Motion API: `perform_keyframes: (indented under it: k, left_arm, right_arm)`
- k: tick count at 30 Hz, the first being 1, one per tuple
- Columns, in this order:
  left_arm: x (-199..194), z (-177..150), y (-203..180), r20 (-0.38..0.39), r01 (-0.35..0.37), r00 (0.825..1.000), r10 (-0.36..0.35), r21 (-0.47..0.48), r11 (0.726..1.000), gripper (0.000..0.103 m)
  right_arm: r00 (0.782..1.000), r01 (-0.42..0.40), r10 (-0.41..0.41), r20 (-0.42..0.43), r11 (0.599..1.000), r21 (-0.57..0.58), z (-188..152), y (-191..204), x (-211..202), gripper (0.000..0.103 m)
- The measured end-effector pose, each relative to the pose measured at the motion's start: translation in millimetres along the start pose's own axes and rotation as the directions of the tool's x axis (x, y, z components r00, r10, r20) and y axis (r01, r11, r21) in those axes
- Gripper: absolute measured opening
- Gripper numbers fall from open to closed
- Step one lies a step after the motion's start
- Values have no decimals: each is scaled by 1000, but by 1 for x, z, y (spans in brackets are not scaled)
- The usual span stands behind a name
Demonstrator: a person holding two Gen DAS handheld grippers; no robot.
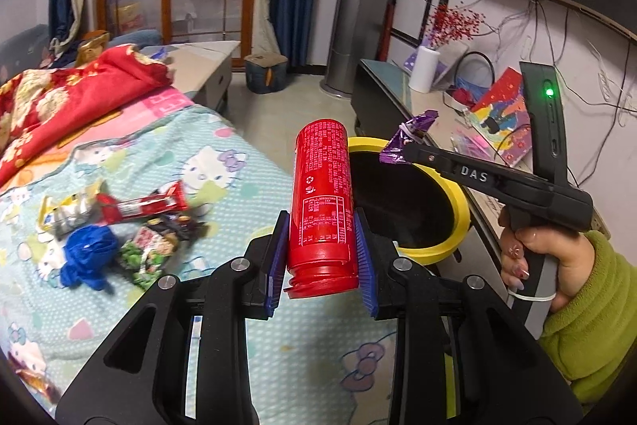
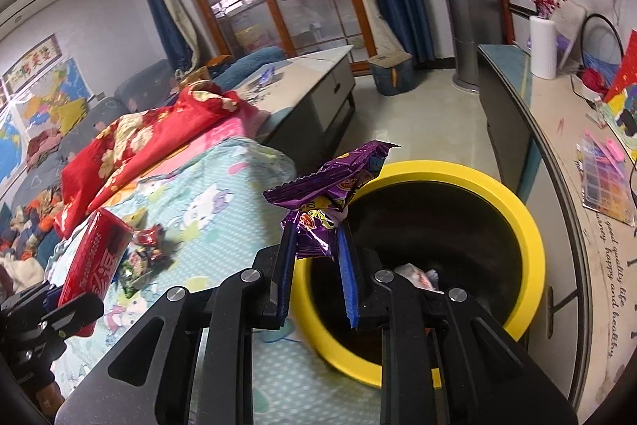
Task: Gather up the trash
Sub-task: 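Carry the red can and purple wrapper over the yellow bin with both tools, then open both tools to drop the can and wrapper into the bin, then move both tools back over the remaining trash on the bed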
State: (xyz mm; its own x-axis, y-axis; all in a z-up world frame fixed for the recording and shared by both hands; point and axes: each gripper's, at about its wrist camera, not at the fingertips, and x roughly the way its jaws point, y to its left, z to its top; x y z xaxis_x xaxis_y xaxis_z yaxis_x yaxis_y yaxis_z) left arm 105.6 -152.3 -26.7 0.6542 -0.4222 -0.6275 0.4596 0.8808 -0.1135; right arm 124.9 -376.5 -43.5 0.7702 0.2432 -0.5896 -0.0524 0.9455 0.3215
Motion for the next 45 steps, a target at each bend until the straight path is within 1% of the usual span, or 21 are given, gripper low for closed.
perform_keyframes:
  k: [10, 18, 21, 25, 27, 28, 29, 31, 33, 34, 35, 38, 41, 45]
  left_arm:
    - [35, 10, -36, -31, 57, 998, -56, 58, 997, 24]
    - [68, 15, -54, -67, 95, 994, -91, 56, 994, 24]
    - [82, 15, -57, -87, 109, 991, -106, 26, 994, 24]
    - [96, 13, -61, -101, 112, 989, -110, 19, 994, 24]
    - [103, 13, -61, -106, 120, 987, -118, 10, 993, 24]
    - [105, 12, -60, -106, 119, 987, -118, 8, 993, 25]
    - [109, 12, -59, -110, 114, 987, -113, -2, 993, 41]
    - [109, 12, -53, -94, 95, 991, -98, -38, 995, 66]
    - [106, 13, -50, -82, 100, 991, -104, -50, 994, 68]
    - [104, 13, -49, -77, 97, 992, -101, -50, 994, 71]
    - [101, 14, -48, -69, 87, 993, -91, -50, 995, 77]
    - [88, 13, -42, -42, 75, 996, -77, -50, 996, 84]
    - [77, 12, -38, -19, 48, 999, -49, -51, 998, 87]
    - [66, 11, -28, -4, 24, 1000, -24, -70, 997, 87]
  right_arm:
    - [998, 52, -51, -26, 996, 72, -1, -46, 5, 20]
    - [995, 88, -81, -62, 990, 114, -4, -80, 12, 20]
    - [993, 96, -86, -82, 988, 117, -6, -91, 15, 20]
    - [991, 107, -96, -95, 987, 119, -8, -102, 17, 20]
    - [991, 104, -92, -97, 987, 126, -8, -106, 17, 22]
    - [991, 102, -89, -101, 986, 130, -8, -108, 17, 25]
    - [990, 110, -97, -102, 985, 134, -7, -110, 16, 27]
    - [990, 119, -106, -94, 982, 146, -6, -113, 14, 34]
    - [990, 126, -114, -88, 981, 145, -5, -114, 13, 37]
    - [989, 132, -120, -86, 981, 142, -5, -114, 13, 41]
    - [988, 141, -130, -80, 980, 140, -5, -113, 12, 44]
    - [989, 141, -132, -73, 981, 135, -4, -110, 11, 44]
    - [990, 135, -129, -58, 983, 121, -2, -101, 8, 45]
    - [993, 118, -115, -39, 988, 97, 1, -84, 4, 46]
